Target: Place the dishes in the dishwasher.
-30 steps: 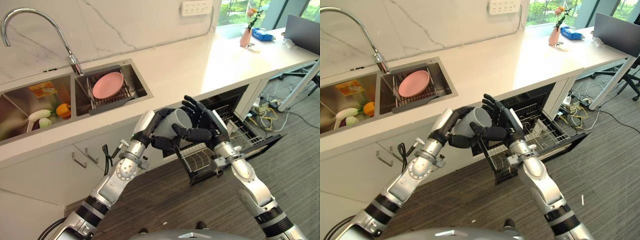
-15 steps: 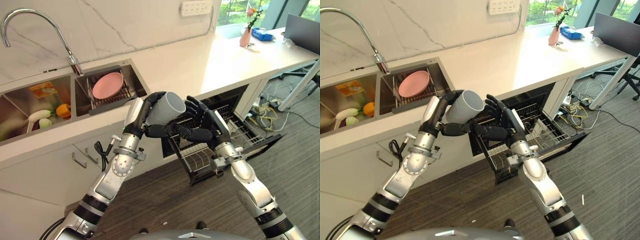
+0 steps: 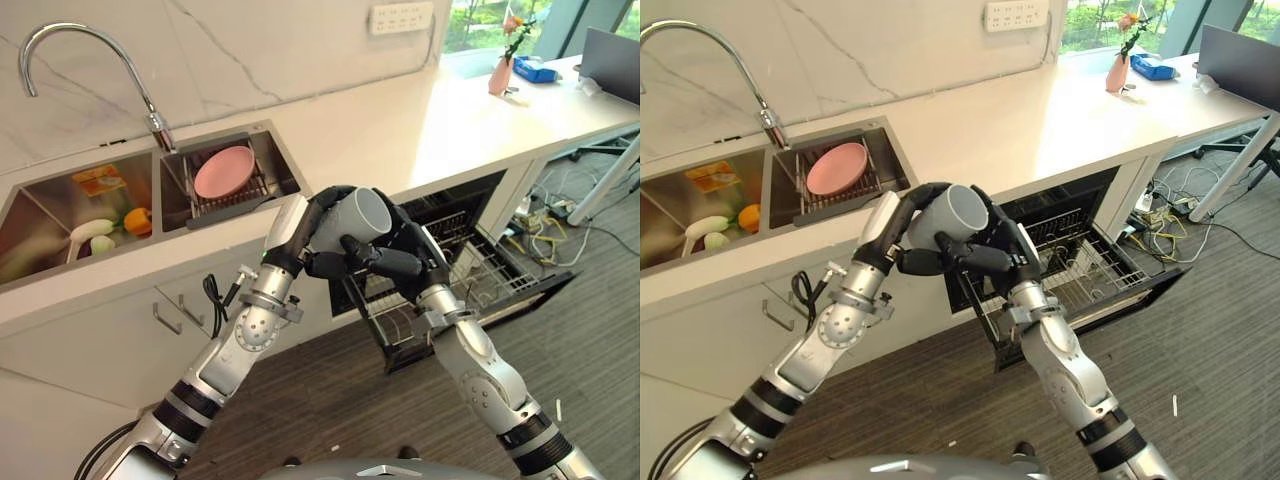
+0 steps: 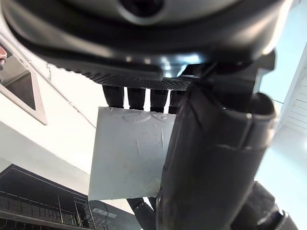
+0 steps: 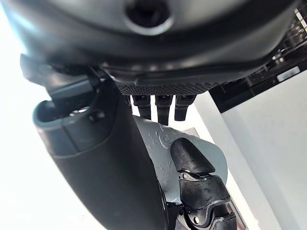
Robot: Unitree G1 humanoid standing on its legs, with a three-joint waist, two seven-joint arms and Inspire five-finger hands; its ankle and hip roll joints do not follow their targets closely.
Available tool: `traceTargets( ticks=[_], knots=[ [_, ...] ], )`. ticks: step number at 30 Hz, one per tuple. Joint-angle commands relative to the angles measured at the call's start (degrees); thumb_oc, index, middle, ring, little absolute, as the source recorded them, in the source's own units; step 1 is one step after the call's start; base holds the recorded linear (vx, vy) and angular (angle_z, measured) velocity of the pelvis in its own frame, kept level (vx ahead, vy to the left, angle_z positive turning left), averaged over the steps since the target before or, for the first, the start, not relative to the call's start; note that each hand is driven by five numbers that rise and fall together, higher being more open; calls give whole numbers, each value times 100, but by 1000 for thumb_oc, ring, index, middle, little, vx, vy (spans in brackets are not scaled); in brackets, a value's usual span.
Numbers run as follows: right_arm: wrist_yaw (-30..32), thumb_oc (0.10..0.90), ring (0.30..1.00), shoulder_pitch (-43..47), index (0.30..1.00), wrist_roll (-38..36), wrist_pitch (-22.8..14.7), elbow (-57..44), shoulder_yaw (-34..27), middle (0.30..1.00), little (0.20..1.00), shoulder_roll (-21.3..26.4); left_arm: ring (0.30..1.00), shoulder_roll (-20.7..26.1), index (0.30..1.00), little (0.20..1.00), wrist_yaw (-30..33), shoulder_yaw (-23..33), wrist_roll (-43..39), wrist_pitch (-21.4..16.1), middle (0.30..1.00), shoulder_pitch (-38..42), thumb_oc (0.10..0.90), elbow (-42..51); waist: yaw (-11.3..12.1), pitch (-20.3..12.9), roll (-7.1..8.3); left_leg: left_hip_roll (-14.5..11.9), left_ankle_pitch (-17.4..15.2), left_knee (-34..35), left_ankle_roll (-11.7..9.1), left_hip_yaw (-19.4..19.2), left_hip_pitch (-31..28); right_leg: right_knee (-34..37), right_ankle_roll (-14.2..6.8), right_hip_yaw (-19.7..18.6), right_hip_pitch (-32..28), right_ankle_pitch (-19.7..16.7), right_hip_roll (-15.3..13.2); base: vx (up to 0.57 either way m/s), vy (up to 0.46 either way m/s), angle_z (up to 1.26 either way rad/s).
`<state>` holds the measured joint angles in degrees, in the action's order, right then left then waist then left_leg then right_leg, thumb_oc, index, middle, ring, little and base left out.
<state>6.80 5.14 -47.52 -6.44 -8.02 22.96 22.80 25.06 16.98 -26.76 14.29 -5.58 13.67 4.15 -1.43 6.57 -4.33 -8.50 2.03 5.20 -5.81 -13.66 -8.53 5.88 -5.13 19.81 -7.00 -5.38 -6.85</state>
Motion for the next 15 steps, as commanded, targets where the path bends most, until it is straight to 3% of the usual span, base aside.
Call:
traceTargets(
  ticks=[1, 2, 3, 4, 15],
  knots=[
    [-315, 800, 900, 1153, 900, -81, -536, -507, 347, 900, 900, -389, 300, -72, 300, 300, -302, -849, 322, -805, 300, 1229, 400, 310, 2, -291, 359, -133, 5, -20, -214, -203, -96, -141, -453, -185, -431, 523, -360, 0, 0, 0],
    [-315, 800, 900, 1153, 900, -81, -536, -507, 347, 900, 900, -389, 300, -72, 300, 300, -302, -849, 322, -805, 300, 1229, 400, 310, 2, -291, 359, -133, 5, -20, -214, -203, -96, -141, -453, -185, -431, 523, -360, 0, 0, 0],
    [-308, 656, 684, 1171, 684, -80, -535, -487, 376, 684, 684, -403, 300, -83, 300, 300, -314, -893, 335, -812, 300, 1258, 400, 308, 4, -290, 357, -133, 1, -20, -213, -196, -95, -142, -456, -184, -431, 523, -366, 0, 0, 0],
    [-272, 400, 300, 1184, 300, -33, -544, -455, 398, 300, 300, -433, 300, -107, 300, 300, -342, -979, 331, -829, 300, 1299, 400, 312, 5, -285, 359, -127, -6, -20, -209, -190, -94, -143, -459, -178, -432, 523, -365, 0, 0, 0],
    [99, 400, 300, 992, 300, 296, -1009, -526, -3, 300, 300, -815, 300, -128, 300, 300, -283, -1158, 319, -901, 300, 1272, 400, 213, -9, -281, 329, -101, -33, -20, -174, -172, -106, -152, -470, -168, -440, 524, -389, 0, 0, 0]
  ],
)
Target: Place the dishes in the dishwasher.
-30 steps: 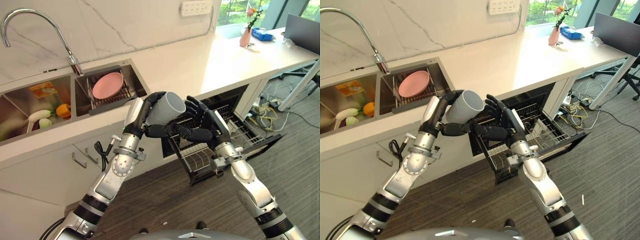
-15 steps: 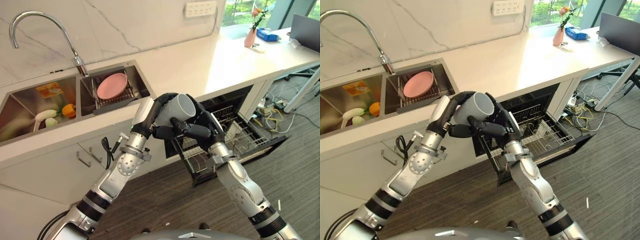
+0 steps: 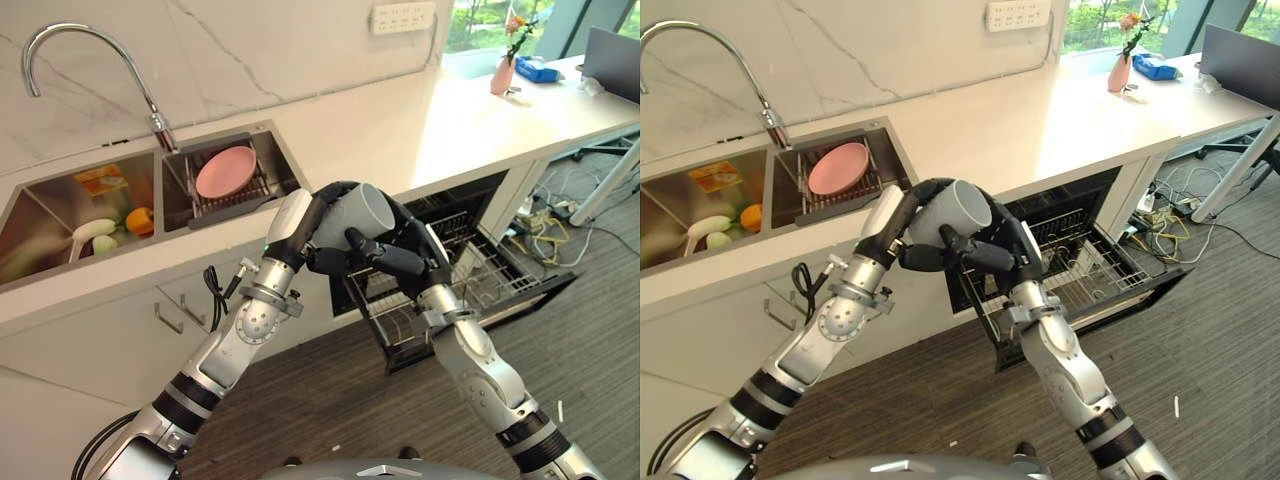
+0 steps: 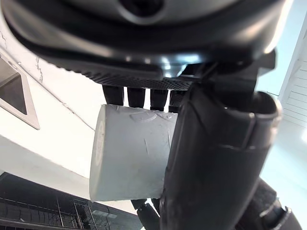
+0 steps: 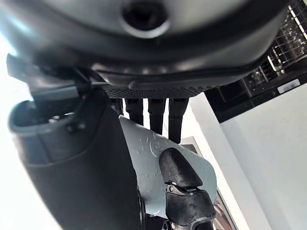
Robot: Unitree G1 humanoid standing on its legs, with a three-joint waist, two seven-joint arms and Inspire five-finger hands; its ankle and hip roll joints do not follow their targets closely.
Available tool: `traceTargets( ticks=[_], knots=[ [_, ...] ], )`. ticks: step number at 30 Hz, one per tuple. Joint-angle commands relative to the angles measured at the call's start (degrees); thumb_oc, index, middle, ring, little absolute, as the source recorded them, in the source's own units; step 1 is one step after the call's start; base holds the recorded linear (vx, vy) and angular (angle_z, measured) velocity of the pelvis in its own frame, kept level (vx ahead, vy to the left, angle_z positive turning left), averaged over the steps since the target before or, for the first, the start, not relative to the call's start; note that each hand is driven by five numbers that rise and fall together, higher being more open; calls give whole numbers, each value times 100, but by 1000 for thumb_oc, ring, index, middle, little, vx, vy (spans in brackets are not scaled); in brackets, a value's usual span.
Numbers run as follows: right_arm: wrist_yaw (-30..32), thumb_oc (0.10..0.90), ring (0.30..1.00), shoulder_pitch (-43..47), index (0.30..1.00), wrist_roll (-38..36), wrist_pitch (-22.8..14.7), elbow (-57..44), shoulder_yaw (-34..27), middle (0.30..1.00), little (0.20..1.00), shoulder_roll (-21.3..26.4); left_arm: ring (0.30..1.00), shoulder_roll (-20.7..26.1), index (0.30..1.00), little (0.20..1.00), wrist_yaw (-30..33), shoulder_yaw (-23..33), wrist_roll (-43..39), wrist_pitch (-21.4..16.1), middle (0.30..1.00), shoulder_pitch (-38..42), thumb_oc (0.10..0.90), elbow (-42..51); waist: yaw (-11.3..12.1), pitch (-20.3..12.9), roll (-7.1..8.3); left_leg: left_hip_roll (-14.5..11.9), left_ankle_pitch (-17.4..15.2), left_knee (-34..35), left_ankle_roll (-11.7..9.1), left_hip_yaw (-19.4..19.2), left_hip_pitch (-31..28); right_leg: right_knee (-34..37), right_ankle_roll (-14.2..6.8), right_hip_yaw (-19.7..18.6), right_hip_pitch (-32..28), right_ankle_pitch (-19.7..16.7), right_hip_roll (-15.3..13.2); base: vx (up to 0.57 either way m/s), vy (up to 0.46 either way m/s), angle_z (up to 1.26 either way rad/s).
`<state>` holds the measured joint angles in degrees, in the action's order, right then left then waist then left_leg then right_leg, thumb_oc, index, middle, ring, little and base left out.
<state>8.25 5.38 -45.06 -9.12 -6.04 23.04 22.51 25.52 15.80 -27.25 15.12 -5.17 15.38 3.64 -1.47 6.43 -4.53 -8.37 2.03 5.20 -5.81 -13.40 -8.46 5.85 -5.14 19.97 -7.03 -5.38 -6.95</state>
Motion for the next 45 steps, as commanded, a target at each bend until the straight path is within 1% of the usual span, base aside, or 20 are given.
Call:
traceTargets(
  ticks=[1, 2, 4, 12, 17, 19, 23, 24, 26, 28, 30, 32, 33, 35, 37, 38, 41, 42, 43, 45],
  knots=[
    [-9, 400, 300, 926, 300, 45, -782, -718, -59, 300, 300, -817, 300, -173, 300, 300, -170, -1106, 207, -942, 300, 1074, 400, 251, -6, -267, 345, -115, -36, -20, -173, -197, -114, -150, -470, -188, -437, 523, -382, 0, 0, 0],
    [30, 400, 300, 883, 300, 44, -821, -704, -116, 300, 300, -842, 385, -178, 385, 385, -169, -1088, 171, -939, 385, 1043, 456, 230, -7, -268, 342, -113, -38, -20, -170, -196, -117, -150, -469, -191, -439, 525, -383, 0, 0, 0],
    [192, 400, 300, 771, 300, 92, -941, -699, -278, 300, 300, -919, 900, -207, 900, 900, -151, -1044, 34, -900, 900, 911, 800, 219, -7, -265, 340, -107, -43, -20, -164, -196, -119, -149, -468, -184, -443, 530, -377, 0, 0, 0],
    [522, 400, 300, 513, 300, 307, -1177, -698, -771, 300, 300, -970, 900, -137, 900, 900, -78, -797, -152, -844, 900, 566, 800, 184, 13, -240, 343, -107, -28, -20, -165, -159, -101, -150, -464, -118, -472, 538, -369, 0, 0, 0],
    [804, 400, 300, 338, 300, 455, -1369, -678, -1228, 300, 300, -995, 900, 86, 900, 900, 68, -324, -171, -814, 900, 67, 800, 109, 62, -233, 352, -112, -24, -20, -169, -123, -81, -145, -462, -82, -484, 544, -359, 8, 8, 3],
    [934, 400, 300, 301, 300, 742, -1412, -676, -1486, 300, 300, -929, 900, 189, 900, 900, 124, -30, -213, -831, 900, -226, 800, 68, 106, -223, 363, -111, -19, -20, -169, -97, -64, -144, -463, -57, -482, 543, -355, 3, 4, 2],
    [1230, 400, 300, 253, 300, 1691, -1304, -430, -2034, 300, 300, -638, 900, 340, 900, 900, 192, 665, -337, -859, 900, -970, 800, -98, 256, -196, 446, -98, -16, -20, -163, -19, -2, -140, -473, 6, -476, 536, -346, 3, 13, 10],
    [1230, 400, 300, 253, 300, 1691, -1304, -430, -2034, 300, 300, -638, 900, 340, 900, 900, 192, 665, -337, -859, 900, -970, 800, -98, 256, -196, 446, -98, -16, -20, -163, -19, -2, -140, -473, 6, -476, 536, -346, -1, 10, 9],
    [1339, 400, 300, 262, 300, 2320, -1133, -255, -2178, 300, 300, -323, 900, 371, 900, 900, 146, 888, -429, -865, 900, -1262, 800, -179, 323, -171, 488, -88, -7, -20, -156, 18, 38, -141, -478, 34, -462, 532, -345, -1, 10, 10],
    [1462, 400, 300, 284, 300, 3678, -793, -70, -2320, 300, 300, 248, 900, 403, 900, 900, 67, 1106, -470, -891, 900, -1608, 800, -311, 412, -123, 539, -69, -5, -20, -147, 70, 78, -141, -492, 71, -460, 533, -353, -8, 12, 9],
    [1560, 400, 300, 326, 300, 3908, -723, 66, -2319, 300, 300, 405, 900, 414, 900, 900, 5, 1113, -511, -916, 900, -1712, 800, -334, 459, -110, 569, -63, 8, -20, -144, 95, 127, -141, -498, 93, -431, 524, -356, -14, 1, 7],
    [1485, 400, 300, 587, 300, 4031, -384, 812, -2153, 300, 300, 794, 900, 537, 900, 900, -181, 1032, -655, -853, 900, -1874, 800, -486, 643, 19, 673, -52, 49, -20, -140, 192, 289, -146, -501, 166, -357, 505, -357, -70, -8, 23],
    [1487, 400, 300, 625, 300, 4027, -401, 857, -2141, 300, 300, 800, 900, 535, 900, 900, -185, 1037, -660, -852, 900, -1866, 800, -487, 635, 17, 673, -49, 54, -20, -138, 199, 304, -147, -501, 172, -346, 505, -360, -99, -4, 27],
    [1430, 400, 300, 936, 300, 4306, -202, 1613, -1924, 300, 300, 1173, 900, 731, 900, 900, -415, 923, -695, -836, 900, -2007, 800, -638, 806, 189, 752, -36, 117, -20, -131, 290, 476, -149, -499, 252, -263, 486, -350, -83, -1, 26],
    [1395, 400, 300, 1205, 300, 4261, -147, 2055, -1702, 300, 300, 1233, 900, 803, 900, 900, -469, 896, -793, -847, 900, -2059, 800, -679, 886, 310, 787, -31, 157, -31, -130, 342, 598, -153, -499, 278, -182, 463, -341, -120, -11, 28],
    [1322, 400, 300, 1541, 300, 4483, 51, 2487, -1400, 300, 300, 1356, 900, 800, 900, 900, -517, 837, -1034, -817, 900, -2116, 800, -823, 1022, 476, 839, -34, 218, -57, -136, 415, 776, -167, -489, 295, -46, 439, -325, -141, -14, 22],
    [1394, 400, 300, 1731, 300, 4512, 77, 2931, -1270, 300, 300, 1318, 900, 764, 900, 900, -511, 795, -1102, -804, 900, -2100, 800, -889, 1060, 534, 848, -38, 243, -69, -135, 447, 859, -192, -479, 312, 25, 434, -321, -94, -13, 12],
    [1350, 400, 300, 2084, 300, 4678, 274, 3673, -935, 300, 300, 1316, 900, 762, 900, 900, -572, 666, -1226, -784, 900, -2090, 800, -973, 1180, 679, 859, -47, 295, -99, -139, 509, 986, -236, -463, 368, 111, 423, -318, -74, -15, 19],
    [1356, 400, 300, 2149, 300, 4671, 247, 3738, -902, 300, 300, 1310, 900, 757, 900, 900, -573, 682, -1232, -783, 900, -2080, 800, -978, 1162, 683, 859, -47, 299, -100, -138, 513, 1001, -243, -461, 370, 127, 425, -318, -157, -14, 27],
    [1519, 400, 300, 2753, 300, 4856, 423, 4634, -628, 300, 300, 1199, 900, 776, 900, 900, -536, 497, -1235, -780, 900, -2018, 800, -1024, 1271, 913, 805, -44, 359, -160, -129, 599, 1181, -337, -445, 394, 267, 423, -334, -118, 11, 27]
  ],
)
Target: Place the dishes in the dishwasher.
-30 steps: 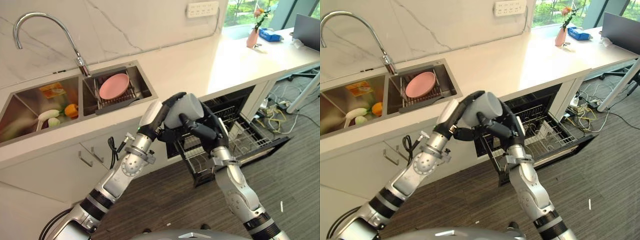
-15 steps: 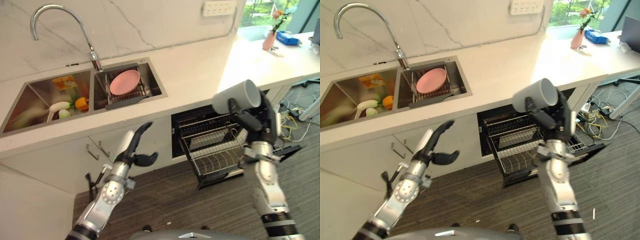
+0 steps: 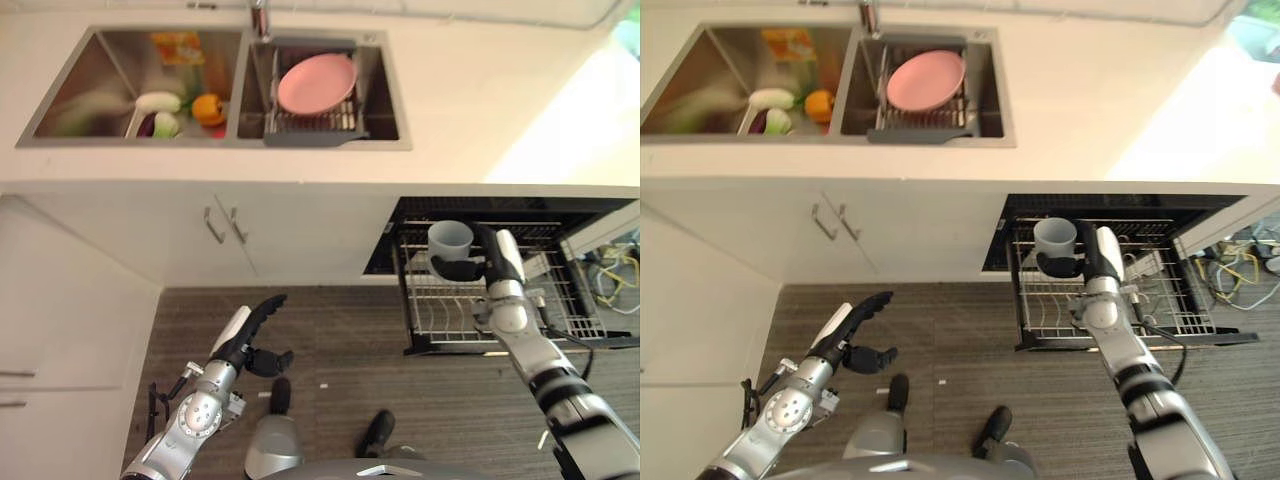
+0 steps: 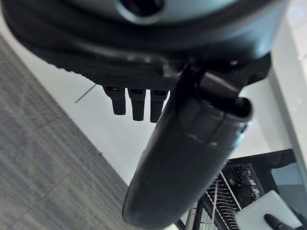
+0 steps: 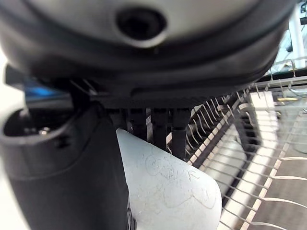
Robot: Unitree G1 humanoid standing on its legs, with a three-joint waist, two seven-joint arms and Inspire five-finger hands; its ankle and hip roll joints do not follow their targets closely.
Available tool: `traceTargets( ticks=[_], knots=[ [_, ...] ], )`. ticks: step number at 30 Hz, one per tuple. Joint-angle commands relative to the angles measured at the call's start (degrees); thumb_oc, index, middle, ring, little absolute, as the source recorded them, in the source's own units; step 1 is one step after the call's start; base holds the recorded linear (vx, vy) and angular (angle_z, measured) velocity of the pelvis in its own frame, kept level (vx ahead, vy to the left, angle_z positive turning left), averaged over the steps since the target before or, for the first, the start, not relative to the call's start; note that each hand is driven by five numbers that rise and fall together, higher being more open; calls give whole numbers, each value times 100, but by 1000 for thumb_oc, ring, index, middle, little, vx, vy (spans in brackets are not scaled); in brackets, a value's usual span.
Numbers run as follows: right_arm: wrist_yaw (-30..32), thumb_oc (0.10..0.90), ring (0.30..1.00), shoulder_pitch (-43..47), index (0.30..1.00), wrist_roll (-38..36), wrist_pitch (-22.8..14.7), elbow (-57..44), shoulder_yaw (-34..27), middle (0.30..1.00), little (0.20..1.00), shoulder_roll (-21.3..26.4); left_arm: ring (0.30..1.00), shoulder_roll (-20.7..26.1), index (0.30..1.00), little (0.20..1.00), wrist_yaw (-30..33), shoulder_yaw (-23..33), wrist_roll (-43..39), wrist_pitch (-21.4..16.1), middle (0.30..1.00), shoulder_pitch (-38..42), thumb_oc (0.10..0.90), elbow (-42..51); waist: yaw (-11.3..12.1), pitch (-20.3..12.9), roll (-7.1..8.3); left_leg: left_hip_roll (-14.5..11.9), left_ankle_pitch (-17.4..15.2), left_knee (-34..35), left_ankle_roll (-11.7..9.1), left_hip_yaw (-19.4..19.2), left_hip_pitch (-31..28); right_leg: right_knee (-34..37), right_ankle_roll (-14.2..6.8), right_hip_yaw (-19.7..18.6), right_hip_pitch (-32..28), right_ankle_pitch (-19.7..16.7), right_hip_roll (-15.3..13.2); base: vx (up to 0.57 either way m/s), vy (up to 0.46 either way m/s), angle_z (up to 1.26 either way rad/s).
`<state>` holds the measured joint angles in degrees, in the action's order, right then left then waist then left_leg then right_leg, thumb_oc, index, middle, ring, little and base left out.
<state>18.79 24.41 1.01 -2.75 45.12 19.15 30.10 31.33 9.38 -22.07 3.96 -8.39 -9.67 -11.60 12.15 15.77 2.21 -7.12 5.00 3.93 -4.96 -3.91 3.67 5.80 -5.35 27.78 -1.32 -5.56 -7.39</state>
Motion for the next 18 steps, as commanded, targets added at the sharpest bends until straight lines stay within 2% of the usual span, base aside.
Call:
traceTargets(
  ticks=[1, 3, 6, 10, 11, 15, 16, 18],
  knots=[
    [464, 400, 300, 851, 300, 249, -213, -483, -239, 300, 300, 439, 900, 195, 900, 900, 107, -21, -118, -457, 900, 487, 800, 500, -91, -21, 132, -169, 62, -33, -215, -349, -32, -332, -423, -387, -304, 441, -290, -88, 25, 14],
    [497, 400, 300, 1489, 300, 256, -112, 515, 22, 300, 300, 329, 900, 192, 900, 900, 145, -227, -104, -430, 900, 633, 800, 349, -22, 188, 26, -148, 80, -153, -212, -287, 148, -442, -396, -364, -153, 448, -324, -153, 48, 4],
    [488, 400, 300, 1946, 300, 284, -80, 1314, 240, 300, 300, 223, 900, 150, 900, 900, 184, -341, -64, -435, 900, 736, 800, 214, -32, 316, -88, -151, 88, -243, -211, -276, 270, -556, -377, -376, -27, 455, -367, -94, 56, 4],
    [489, 400, 300, 2178, 300, 305, -31, 1739, 309, 300, 300, 134, 900, 114, 900, 900, 229, -393, -27, -429, 900, 767, 800, 85, -27, 342, -134, -153, 91, -270, -211, -273, 311, -595, -365, -391, 21, 467, -381, -17, 18, 1],
    [500, 400, 300, 2307, 300, 209, -4, 2051, 261, 300, 300, 34, 900, 55, 900, 900, 297, -400, -14, -410, 900, 798, 800, -24, -50, 369, -196, -155, 99, -297, -215, -263, 340, -632, -354, -393, 55, 485, -399, -15, 30, 1],
    [466, 400, 300, 2402, 300, -4, -26, 2167, 192, 300, 300, -50, 900, -5, 900, 900, 342, -373, -40, -394, 900, 823, 800, -122, -78, 368, -218, -162, 87, -320, -216, -258, 339, -667, -338, -415, 65, 524, -400, -4, 8, 0],
    [449, 800, 900, 2473, 900, -52, -41, 2129, 234, 900, 900, -50, 900, -24, 900, 900, 355, -381, -26, -379, 900, 838, 800, -197, -96, 353, -209, -181, 83, -333, -223, -266, 328, -682, -334, -428, 78, 540, -398, 0, 0, 0],
    [434, 800, 900, 2484, 900, -58, -46, 2128, 238, 900, 900, -46, 900, -33, 900, 900, 340, -384, -20, -370, 900, 852, 800, -201, -109, 354, -210, -186, 79, -339, -226, -278, 323, -695, -332, -453, 93, 545, -396, 0, 0, 0]
  ],
)
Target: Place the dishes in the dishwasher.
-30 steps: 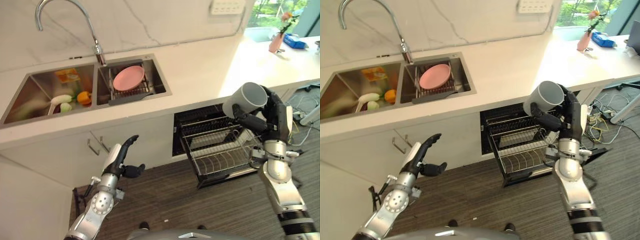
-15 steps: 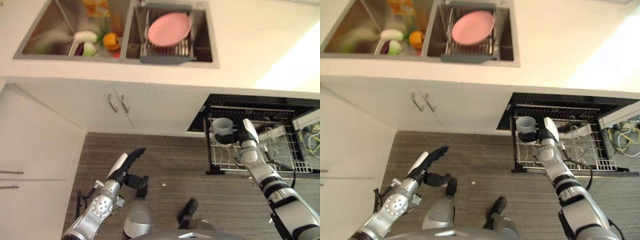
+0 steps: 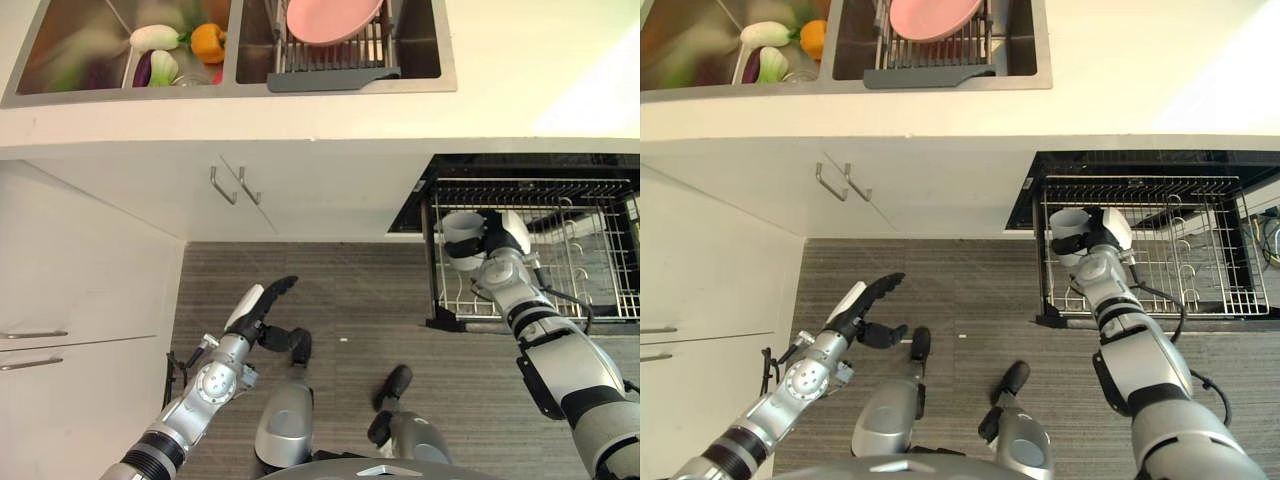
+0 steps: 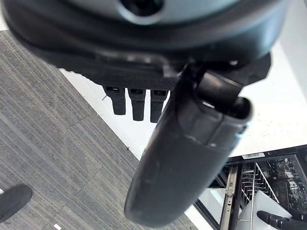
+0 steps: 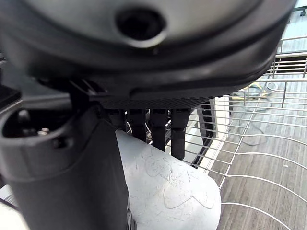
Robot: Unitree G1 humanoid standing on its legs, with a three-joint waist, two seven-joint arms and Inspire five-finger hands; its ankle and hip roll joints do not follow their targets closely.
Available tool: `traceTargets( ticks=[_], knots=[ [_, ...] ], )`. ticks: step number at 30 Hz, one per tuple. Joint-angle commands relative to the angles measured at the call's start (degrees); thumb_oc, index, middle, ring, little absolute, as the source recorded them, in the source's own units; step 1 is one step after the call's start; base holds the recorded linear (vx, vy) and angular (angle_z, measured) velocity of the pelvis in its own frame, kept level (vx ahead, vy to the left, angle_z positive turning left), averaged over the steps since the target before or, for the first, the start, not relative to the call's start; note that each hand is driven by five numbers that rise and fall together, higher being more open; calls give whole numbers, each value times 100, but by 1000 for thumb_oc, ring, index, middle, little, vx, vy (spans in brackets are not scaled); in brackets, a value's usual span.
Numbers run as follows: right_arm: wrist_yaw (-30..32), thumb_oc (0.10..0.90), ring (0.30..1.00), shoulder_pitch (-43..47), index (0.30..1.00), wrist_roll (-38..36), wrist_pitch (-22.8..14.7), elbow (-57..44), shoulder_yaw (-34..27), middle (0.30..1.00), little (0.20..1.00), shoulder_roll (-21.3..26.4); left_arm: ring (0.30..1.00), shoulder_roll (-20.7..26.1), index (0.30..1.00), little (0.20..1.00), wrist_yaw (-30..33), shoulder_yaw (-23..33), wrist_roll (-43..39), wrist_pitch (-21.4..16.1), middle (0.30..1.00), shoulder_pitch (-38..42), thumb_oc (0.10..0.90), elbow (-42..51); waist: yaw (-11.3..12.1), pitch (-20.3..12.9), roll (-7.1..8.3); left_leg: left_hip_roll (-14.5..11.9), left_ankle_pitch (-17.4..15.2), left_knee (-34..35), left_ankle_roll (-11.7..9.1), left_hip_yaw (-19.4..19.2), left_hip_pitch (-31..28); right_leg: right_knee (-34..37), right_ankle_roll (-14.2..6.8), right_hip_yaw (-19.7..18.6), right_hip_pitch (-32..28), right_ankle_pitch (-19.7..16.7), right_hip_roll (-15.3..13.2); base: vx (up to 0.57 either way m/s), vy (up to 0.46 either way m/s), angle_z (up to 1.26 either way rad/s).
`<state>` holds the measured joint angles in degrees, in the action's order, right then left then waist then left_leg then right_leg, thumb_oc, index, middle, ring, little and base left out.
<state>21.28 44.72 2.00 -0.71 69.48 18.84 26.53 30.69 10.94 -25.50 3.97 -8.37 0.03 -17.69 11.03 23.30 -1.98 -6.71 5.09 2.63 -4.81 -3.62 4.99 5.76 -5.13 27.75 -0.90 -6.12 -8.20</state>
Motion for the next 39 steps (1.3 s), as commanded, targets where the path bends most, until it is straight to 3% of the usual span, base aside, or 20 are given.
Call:
traceTargets(
  ticks=[1, 10, 15, 16, 17, 19, 21, 23, 25, 26, 27, 28, 29, 31, 36, 38, 39],
  knots=[
    [186, 800, 900, 453, 900, -157, -250, -308, 269, 900, 900, 310, 900, 31, 900, 900, 184, -41, -22, -372, 900, -119, 800, 408, 3, -399, 209, -227, 69, -209, -241, -306, 191, -691, -354, -450, 51, 601, -315, 0, 0, 0],
    [-57, 800, 900, 502, 900, -363, -255, -699, 348, 900, 900, 416, 900, -135, 900, 900, 15, -123, 100, -242, 900, -70, 800, -35, -217, -621, 266, -273, 18, -155, -257, -499, -63, -673, -340, -608, -21, 644, -296, 28, 12, -13],
    [-128, 800, 900, 217, 900, -345, -271, -1513, 320, 900, 900, 496, 900, -332, 900, 900, -31, -86, 211, -134, 900, -91, 800, -483, -385, -788, 259, -277, -7, -83, -265, -625, -248, -602, -349, -694, -126, 650, -296, 37, 12, -16],
    [-130, 800, 900, -208, 900, -367, -345, -2318, 190, 900, 900, 485, 900, -517, 900, 900, -16, -55, 299, -79, 900, -105, 800, -911, -472, -858, 254, -280, -18, -32, -262, -680, -349, -576, -358, -739, -174, 656, -289, 32, 13, -5],
    [-130, 800, 900, -208, 900, -367, -345, -2318, 190, 900, 900, 485, 900, -517, 900, 900, -16, -55, 299, -79, 900, -105, 800, -911, -472, -858, 254, -280, -18, -32, -262, -680, -349, -576, -358, -739, -174, 656, -289, 79, 16, -9],
    [-85, 800, 900, -1450, 900, -100, -547, -4648, -377, 900, 900, 521, 900, -978, 900, 900, 130, 158, 458, -11, 900, -75, 800, -1989, -667, -940, 250, -279, -36, 37, -255, -780, -520, -547, -374, -800, -264, 669, -283, 73, 13, -14],
    [-195, 800, 900, -2525, 900, -405, -911, -5639, -1021, 900, 900, 391, 900, -1224, 900, 900, 223, 323, 502, 36, 900, -24, 800, -2587, -753, -1016, 233, -271, -49, 73, -246, -778, -596, -506, -379, -774, -358, 697, -280, 68, -11, -13],
    [-390, 800, 900, -3642, 900, -1025, -1634, -6808, -1796, 900, 900, 0, 900, -1721, 900, 900, 320, 768, 310, 149, 900, 85, 800, -3803, -863, -1088, 207, -267, -68, 114, -249, -754, -704, -477, -368, -699, -515, 785, -267, 73, -43, 4],
    [-397, 800, 900, -3661, 900, -1027, -1625, -6831, -1814, 900, 900, 1, 900, -1728, 900, 900, 325, 757, 311, 137, 900, 98, 800, -3823, -863, -1108, 204, -264, -40, 120, -242, -745, -670, -467, -365, -689, -489, 759, -267, 31, -28, 7],
    [-468, 800, 900, -4150, 900, -1229, -1961, -7374, -2158, 900, 900, -296, 900, -1988, 900, 900, 334, 1187, -60, 212, 900, 102, 800, -4415, -917, -1153, 182, -274, -41, 143, -247, -732, -709, -446, -350, -651, -546, 794, -244, 42, -33, 11],
    [-476, 800, 900, -4181, 900, -1229, -1954, -7403, -2168, 900, 900, -301, 900, -1990, 900, 900, 335, 1180, -64, 195, 900, 107, 800, -4441, -923, -1168, 181, -274, -39, 144, -248, -720, -699, -440, -349, -639, -546, 793, -241, 69, -53, 9],
    [-571, 800, 900, -4358, 900, -1374, -2073, -7600, -2232, 900, 900, -431, 900, -2104, 900, 900, 299, 1473, -342, 245, 900, 69, 800, -4739, -932, -1179, 176, -284, -60, 147, -263, -719, -747, -428, -341, -620, -611, 830, -226, 45, -59, 2],
    [-730, 800, 900, -4538, 900, -1663, -2266, -7975, -2217, 900, 900, -576, 900, -2282, 900, 900, 196, 2091, -1174, 340, 900, 24, 800, -5212, -943, -1210, 168, -304, -36, 162, -283, -719, -766, -416, -323, -592, -638, 842, -208, 42, -78, -8],
    [-919, 800, 900, -4485, 900, -1878, -2381, -8316, -2183, 900, 900, -635, 900, -2307, 900, 900, 31, 2468, -1563, 395, 900, 6, 800, -5544, -918, -1241, 139, -314, 19, 173, -304, -715, -744, -382, -293, -565, -652, 833, -174, 23, -75, -6],
    [-927, 800, 900, -4150, 900, -1825, -2451, -8589, -1982, 900, 900, -567, 900, -2227, 900, 900, 131, 2545, -1345, 308, 900, -88, 800, -5602, -812, -1241, 55, -319, 63, 100, -347, -672, -720, -304, -264, -536, -703, 834, -144, 16, -47, 7],
    [-852, 800, 900, -3858, 900, -1837, -2509, -8744, -1861, 900, 900, -440, 900, -2222, 900, 900, 208, 2609, -1492, 206, 900, -101, 800, -5506, -715, -996, 32, -229, -10, -993, -474, -561, -24, -207, -196, -440, -798, 868, -250, -67, -74, 41],
    [-850, 800, 900, -3848, 900, -1836, -2509, -8741, -1862, 900, 900, -437, 900, -2224, 900, 900, 208, 2612, -1493, 205, 900, -91, 800, -5508, -734, -1017, 29, -224, 4, -1010, -463, -541, 33, -205, -198, -420, -764, 847, -252, -45, -48, 142]
  ],
)
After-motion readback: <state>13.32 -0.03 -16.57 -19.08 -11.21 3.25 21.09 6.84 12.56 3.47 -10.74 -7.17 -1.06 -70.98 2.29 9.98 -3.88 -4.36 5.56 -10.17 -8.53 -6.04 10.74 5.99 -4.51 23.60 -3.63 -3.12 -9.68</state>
